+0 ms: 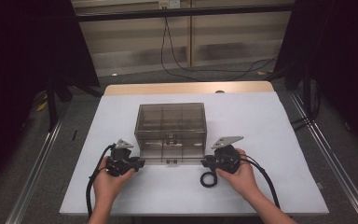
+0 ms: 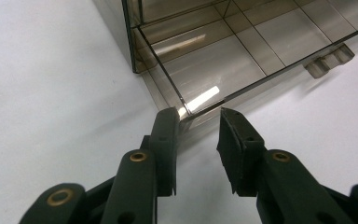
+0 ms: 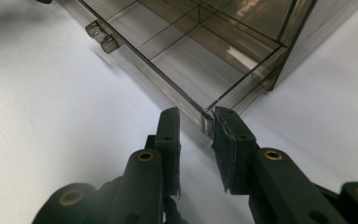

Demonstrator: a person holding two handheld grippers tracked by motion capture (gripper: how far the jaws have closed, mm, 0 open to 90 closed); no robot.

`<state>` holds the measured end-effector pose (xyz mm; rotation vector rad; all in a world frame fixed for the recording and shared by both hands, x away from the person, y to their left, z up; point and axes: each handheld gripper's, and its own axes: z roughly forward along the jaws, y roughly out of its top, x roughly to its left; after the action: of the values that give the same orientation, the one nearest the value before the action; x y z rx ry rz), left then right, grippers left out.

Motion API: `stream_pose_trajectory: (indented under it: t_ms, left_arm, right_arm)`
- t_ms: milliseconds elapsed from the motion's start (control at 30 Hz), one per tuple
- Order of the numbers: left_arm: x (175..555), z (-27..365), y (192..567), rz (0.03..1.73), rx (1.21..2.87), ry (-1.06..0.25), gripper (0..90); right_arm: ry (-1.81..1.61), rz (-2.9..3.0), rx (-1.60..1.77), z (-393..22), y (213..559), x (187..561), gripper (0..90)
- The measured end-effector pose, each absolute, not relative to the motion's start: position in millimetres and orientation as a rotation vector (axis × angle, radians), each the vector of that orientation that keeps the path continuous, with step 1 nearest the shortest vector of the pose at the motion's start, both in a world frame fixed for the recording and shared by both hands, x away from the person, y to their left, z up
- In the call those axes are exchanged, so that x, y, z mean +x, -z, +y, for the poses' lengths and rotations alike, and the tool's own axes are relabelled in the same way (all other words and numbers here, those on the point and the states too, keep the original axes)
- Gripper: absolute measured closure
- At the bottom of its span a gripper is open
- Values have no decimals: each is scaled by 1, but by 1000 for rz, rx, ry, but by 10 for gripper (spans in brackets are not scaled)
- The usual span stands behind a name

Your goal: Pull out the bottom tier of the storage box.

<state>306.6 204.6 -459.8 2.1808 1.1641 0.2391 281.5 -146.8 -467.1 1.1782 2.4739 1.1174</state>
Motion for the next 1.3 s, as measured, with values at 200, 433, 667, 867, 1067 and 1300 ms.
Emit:
stream_pose_trajectory:
  t_ms: [200,433,667,867,1067,1300]
  left_arm:
    - [306,205,460,1158,2190,-231,680]
    - [305,205,460,1160,2198,-228,680]
    - [304,206,460,1161,2192,-227,681]
    - [303,206,460,1153,2206,-229,684]
    - [302,206,460,1151,2207,-235,686]
    - [300,207,460,1146,2203,-233,688]
  right_arm:
    - [-1125,2477,1177,-147,467,280,719]
    - [-1112,2473,1185,-147,466,279,720]
    - [-1119,2478,1180,-147,466,278,720]
    - [-1116,2486,1177,-146,465,277,721]
    - [-1110,2497,1164,-146,465,275,722]
    - [-1113,2498,1160,-145,464,273,722]
